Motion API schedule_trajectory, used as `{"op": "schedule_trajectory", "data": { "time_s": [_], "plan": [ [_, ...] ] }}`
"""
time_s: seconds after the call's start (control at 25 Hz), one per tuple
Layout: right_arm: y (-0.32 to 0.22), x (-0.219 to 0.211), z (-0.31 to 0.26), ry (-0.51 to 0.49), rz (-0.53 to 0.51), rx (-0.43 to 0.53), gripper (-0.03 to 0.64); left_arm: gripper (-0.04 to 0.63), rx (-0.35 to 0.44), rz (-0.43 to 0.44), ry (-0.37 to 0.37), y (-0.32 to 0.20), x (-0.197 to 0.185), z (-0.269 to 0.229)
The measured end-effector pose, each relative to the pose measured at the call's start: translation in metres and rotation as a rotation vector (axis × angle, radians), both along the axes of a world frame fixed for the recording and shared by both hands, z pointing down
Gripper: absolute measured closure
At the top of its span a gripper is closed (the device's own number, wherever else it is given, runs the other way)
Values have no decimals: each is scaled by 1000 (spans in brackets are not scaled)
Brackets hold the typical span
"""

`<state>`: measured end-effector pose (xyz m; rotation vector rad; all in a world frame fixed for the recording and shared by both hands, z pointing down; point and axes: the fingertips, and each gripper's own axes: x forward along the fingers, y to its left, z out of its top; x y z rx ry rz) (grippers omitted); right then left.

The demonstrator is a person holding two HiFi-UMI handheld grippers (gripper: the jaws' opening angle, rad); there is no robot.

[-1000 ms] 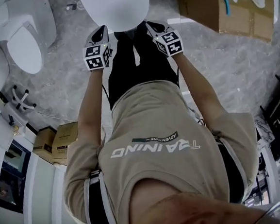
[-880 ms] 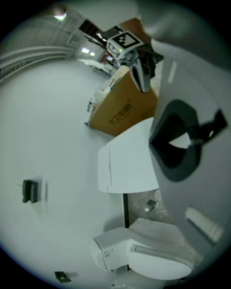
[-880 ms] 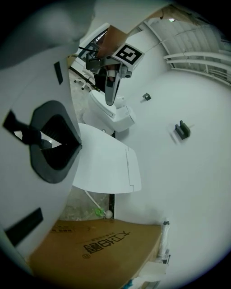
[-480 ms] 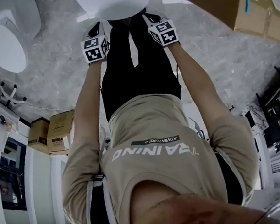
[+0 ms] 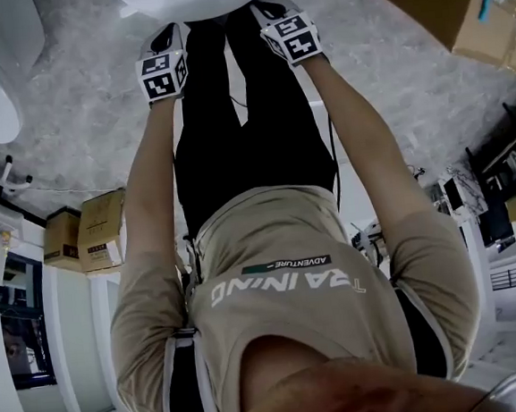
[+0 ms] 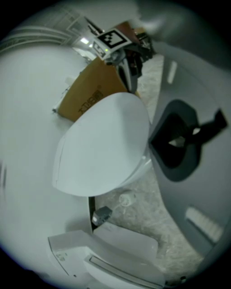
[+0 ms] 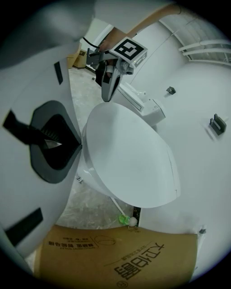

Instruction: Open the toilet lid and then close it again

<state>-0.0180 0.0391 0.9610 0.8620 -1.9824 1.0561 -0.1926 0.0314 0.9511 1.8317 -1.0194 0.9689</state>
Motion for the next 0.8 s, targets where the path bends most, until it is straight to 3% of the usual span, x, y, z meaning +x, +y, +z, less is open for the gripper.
{"op": "schedule_trajectory", "data": {
  "time_s": [0.64,0.8],
  "plan": [
    [-7,-5,-2,-32,55,92,606,594,78,103,60,-7,11,16],
    [-7,-3,-2,-30,26,109,606,594,76,142,77,-7,13,14]
  ]
}}
